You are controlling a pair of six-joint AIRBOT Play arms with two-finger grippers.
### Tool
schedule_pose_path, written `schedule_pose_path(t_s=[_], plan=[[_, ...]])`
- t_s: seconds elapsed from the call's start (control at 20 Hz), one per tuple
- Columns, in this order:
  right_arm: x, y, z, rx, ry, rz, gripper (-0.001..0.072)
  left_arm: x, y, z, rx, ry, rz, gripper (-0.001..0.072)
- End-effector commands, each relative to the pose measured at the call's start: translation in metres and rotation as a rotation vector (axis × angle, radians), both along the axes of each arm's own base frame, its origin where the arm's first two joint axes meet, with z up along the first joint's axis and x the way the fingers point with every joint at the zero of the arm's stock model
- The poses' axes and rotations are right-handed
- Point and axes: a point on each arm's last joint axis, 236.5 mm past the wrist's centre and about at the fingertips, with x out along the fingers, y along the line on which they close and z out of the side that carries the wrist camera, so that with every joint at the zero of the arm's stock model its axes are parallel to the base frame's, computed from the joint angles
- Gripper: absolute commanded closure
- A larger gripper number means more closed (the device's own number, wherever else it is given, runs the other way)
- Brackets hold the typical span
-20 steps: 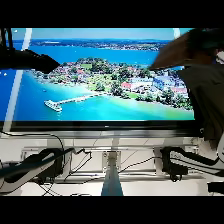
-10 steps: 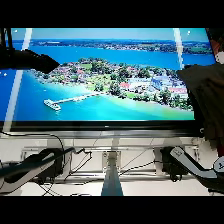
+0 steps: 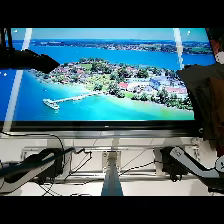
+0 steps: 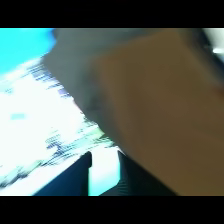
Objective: Fold the clothes and pants, and hang the long-sleeved shirts on hangers.
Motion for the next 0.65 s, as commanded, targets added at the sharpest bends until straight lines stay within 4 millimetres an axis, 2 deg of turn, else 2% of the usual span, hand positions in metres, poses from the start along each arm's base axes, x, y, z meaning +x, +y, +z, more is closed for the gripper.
schedule_pose_path(t_s=[0.0, 0.05, 0.15, 0.25, 0.3, 0.45, 0.6], plan=[[0.046, 0.101, 0.000, 0.044, -0.027, 0.333, 0.0613, 0.000, 0.001, 0.000, 0.001, -0.001, 0.001, 0.0074], [0.054, 0.133, 0.001, 0.040, -0.034, 0.429, 0.0664, 0.000, 0.001, 0.000, 0.001, -0.001, 0.001, 0.0074], [0.063, 0.203, 0.006, 0.031, -0.070, 0.624, 0.0698, 0.000, 0.001, 0.000, 0.000, -0.001, 0.001, 0.0074], [0.060, 0.273, 0.013, -0.011, -0.121, 0.840, 0.0698, 0.000, 0.001, 0.000, 0.000, -0.001, 0.001, 0.0074], [0.057, 0.296, 0.014, -0.060, -0.139, 0.914, 0.0698, 0.000, 0.000, 0.000, 0.000, 0.000, 0.001, 0.0074], [0.050, 0.348, 0.023, -0.190, -0.213, 1.050, 0.0698, 0.000, 0.001, 0.000, 0.000, -0.001, 0.001, 0.0074], [0.044, 0.382, 0.035, -0.184, -0.295, 1.120, 0.0697, 0.000, 0.000, 0.000, 0.000, 0.000, 0.001, 0.0074]])
